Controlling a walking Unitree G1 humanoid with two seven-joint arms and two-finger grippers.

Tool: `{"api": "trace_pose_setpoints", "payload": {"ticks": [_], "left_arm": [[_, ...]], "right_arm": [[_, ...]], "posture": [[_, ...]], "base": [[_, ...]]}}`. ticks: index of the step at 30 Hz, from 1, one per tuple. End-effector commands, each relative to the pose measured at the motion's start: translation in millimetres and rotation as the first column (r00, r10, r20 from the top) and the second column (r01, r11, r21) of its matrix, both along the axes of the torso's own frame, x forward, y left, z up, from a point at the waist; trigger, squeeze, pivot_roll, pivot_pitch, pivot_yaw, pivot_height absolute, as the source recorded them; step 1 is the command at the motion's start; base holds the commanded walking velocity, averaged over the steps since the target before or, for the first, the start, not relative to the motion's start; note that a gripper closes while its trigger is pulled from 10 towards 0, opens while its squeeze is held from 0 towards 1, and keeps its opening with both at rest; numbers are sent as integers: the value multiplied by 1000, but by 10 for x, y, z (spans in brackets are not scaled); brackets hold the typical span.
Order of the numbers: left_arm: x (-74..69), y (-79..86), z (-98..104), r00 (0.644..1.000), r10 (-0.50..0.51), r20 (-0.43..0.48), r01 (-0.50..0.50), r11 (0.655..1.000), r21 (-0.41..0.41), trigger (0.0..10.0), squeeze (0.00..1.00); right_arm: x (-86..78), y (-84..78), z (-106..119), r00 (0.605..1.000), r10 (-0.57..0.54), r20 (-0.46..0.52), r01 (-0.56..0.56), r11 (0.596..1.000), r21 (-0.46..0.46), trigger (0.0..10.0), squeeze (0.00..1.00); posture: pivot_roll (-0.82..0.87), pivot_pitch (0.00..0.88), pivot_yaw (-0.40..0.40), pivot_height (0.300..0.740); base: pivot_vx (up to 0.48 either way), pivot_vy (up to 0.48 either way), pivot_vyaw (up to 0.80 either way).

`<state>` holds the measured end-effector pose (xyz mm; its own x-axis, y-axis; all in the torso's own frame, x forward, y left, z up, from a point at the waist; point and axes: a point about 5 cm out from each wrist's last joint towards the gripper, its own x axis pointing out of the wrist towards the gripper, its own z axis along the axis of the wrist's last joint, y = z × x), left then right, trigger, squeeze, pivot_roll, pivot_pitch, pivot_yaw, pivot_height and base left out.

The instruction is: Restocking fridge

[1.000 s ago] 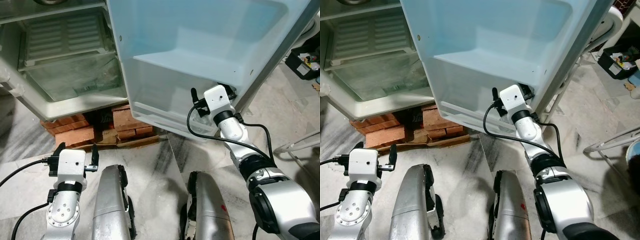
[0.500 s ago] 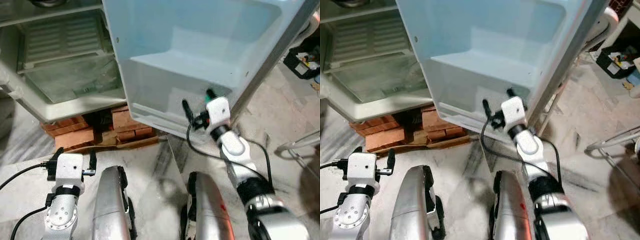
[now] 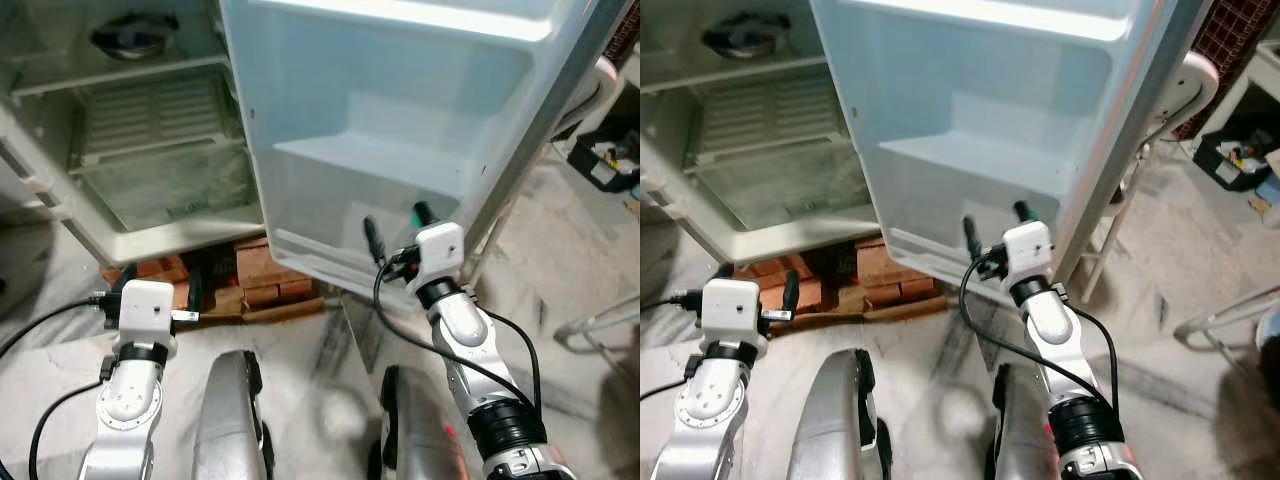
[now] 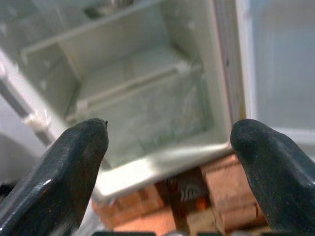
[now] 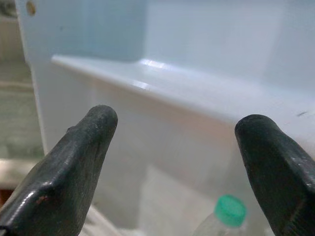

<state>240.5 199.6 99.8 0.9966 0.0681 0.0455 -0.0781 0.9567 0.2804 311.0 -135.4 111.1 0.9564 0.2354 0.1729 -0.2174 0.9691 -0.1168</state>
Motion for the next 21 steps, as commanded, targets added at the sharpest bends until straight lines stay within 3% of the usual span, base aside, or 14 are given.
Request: {"api": "trace_pose_setpoints", "payload": {"ticks": [1,6,11,21], "left_arm": [[28,-35,8,999,-37,2,37,999,-4,10000,0],[37,-88,-23,997,-77,-2,77,997,-8,10000,0],[-6,-103,-70,1000,-28,-8,28,999,-26,10000,0],[-15,-164,-151,998,-45,-36,44,999,-14,10000,0]], "right_arm": [[-9,-3,-50,1000,5,-18,-6,1000,-23,10000,0],[29,-57,-42,1000,9,-24,-10,999,-41,10000,0],[24,-166,-76,998,-35,-60,34,999,-26,10000,0],[-50,-178,-194,990,-62,-129,65,998,16,10000,0]], "posture": [[66,2,36,609],[55,4,22,633],[53,20,14,663],[34,24,14,692]], "base": [[0,0,0],[0,0,0],[0,0,0],[0,0,0]]}}
